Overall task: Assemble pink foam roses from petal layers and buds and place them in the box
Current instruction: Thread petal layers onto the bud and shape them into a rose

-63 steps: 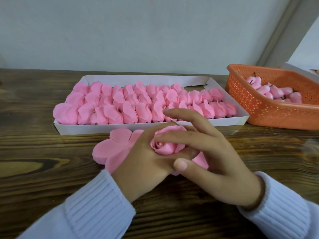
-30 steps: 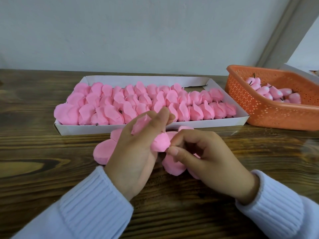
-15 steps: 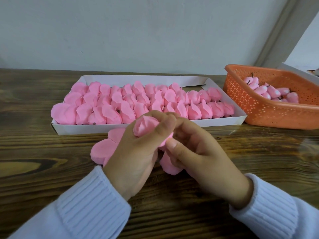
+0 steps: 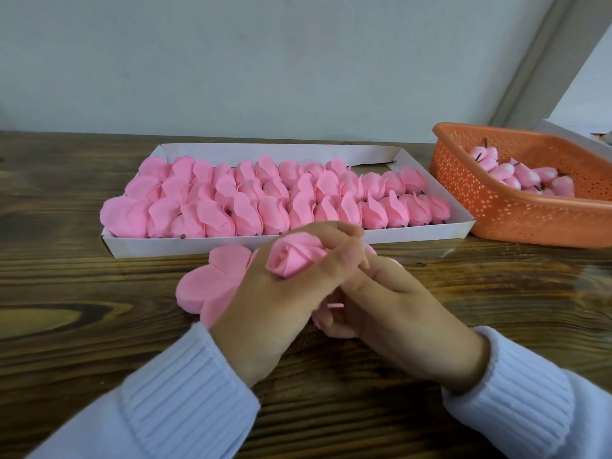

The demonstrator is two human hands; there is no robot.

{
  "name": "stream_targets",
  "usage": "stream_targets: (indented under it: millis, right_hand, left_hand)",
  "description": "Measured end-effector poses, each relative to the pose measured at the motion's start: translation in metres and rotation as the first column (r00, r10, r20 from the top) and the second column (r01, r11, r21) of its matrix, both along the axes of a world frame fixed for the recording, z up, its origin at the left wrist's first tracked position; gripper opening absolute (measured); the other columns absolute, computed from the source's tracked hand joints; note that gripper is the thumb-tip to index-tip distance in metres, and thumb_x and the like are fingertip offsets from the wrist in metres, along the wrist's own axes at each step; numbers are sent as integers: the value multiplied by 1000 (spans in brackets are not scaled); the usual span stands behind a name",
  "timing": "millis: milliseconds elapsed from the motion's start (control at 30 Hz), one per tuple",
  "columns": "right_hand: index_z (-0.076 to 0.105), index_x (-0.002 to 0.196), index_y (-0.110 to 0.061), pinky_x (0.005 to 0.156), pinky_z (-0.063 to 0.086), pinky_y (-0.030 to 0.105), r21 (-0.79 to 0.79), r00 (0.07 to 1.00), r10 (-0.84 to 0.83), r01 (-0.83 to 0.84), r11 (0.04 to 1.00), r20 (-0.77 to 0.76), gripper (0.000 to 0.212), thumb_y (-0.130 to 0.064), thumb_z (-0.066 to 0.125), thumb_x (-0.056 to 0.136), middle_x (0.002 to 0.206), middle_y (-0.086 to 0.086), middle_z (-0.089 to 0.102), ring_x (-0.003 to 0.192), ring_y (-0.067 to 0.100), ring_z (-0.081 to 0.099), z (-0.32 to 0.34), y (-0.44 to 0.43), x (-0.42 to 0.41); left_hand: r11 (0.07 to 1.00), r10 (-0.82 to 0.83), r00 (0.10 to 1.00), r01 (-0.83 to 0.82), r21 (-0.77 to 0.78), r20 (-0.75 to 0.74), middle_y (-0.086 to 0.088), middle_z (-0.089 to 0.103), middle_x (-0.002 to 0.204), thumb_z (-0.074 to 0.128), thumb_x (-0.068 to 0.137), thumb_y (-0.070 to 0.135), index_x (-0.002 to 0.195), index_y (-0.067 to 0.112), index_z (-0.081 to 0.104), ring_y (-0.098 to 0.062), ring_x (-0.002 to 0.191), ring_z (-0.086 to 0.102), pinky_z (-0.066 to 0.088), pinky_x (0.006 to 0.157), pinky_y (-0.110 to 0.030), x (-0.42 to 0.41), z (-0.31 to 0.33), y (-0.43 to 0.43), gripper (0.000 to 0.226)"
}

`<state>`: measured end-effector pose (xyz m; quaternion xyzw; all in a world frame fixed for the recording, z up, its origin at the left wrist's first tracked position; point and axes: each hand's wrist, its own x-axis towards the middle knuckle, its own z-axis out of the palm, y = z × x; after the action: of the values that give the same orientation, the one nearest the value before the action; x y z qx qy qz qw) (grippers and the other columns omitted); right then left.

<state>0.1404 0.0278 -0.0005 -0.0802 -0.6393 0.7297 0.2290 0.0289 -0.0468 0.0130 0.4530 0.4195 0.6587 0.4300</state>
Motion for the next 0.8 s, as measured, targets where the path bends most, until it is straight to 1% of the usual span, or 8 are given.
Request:
stream_targets:
  millis: [67,200,267,333,433,533,600,800]
  right_hand:
    - [46,96,15,52,35,20,-60,999,37,-38,997,-11,52,-36,50,87,72,-3,58,63,12,49,0,-1,0]
    - [57,101,-8,57,40,17,-153,989,115,-128,980,-91,18,-16,61,85,76,-3,60,69,8,57,6,-2,3]
    - [52,103,-5,56,40,16,-121,993,108,-114,986,-52,18,-9,56,85,73,-3,58,66,6,54,6,-1,4]
    - [53,100,-4,57,37,17,-148,990,129,-135,980,-53,21,-17,62,86,73,0,58,66,8,51,5,-1,4]
    - [52,98,4,58,36,20,-208,981,183,-191,959,-57,37,-31,62,88,78,6,59,68,13,51,4,-1,2]
    - [49,108,8,57,38,20,-206,985,161,-171,964,-64,28,-14,51,90,77,3,58,69,12,53,4,-3,3]
    - [45,112,3,58,38,19,-180,987,147,-156,971,-62,27,-9,54,90,76,-1,58,68,8,54,5,-3,4]
    - [47,102,18,57,35,22,-214,979,202,-204,955,-30,56,-34,61,88,76,5,61,66,12,53,4,0,2]
  left_hand:
    - [1000,-5,1000,5,-7,-2,11,70,91,66,65,43,63,27,71,-11,41,52,49,43,-29,1,3,-1,17]
    - [1000,-7,999,7,8,-41,-2,68,102,69,64,38,55,17,63,-43,61,57,47,44,-28,-3,4,-3,24]
    - [999,-32,999,33,7,-43,-4,68,101,76,61,36,57,11,60,-34,62,61,47,43,-27,-5,3,-3,31]
    - [997,-78,997,78,14,-19,1,69,99,86,53,45,57,17,63,-22,56,61,47,42,-25,-5,4,-3,36]
    - [995,-104,994,104,7,-15,5,71,94,81,53,59,60,24,69,-27,45,52,49,42,-26,-5,5,-4,37]
    - [995,-100,995,100,12,-22,3,71,94,77,65,39,57,23,68,-9,47,60,47,39,-23,-5,5,-3,20]
    - [997,-81,996,82,7,-22,4,70,101,68,69,35,55,23,65,-9,49,60,46,40,-22,-6,5,-2,19]
    - [994,-105,990,104,-15,-94,6,70,103,74,66,46,64,29,71,-17,36,47,50,47,-33,-6,4,-4,17]
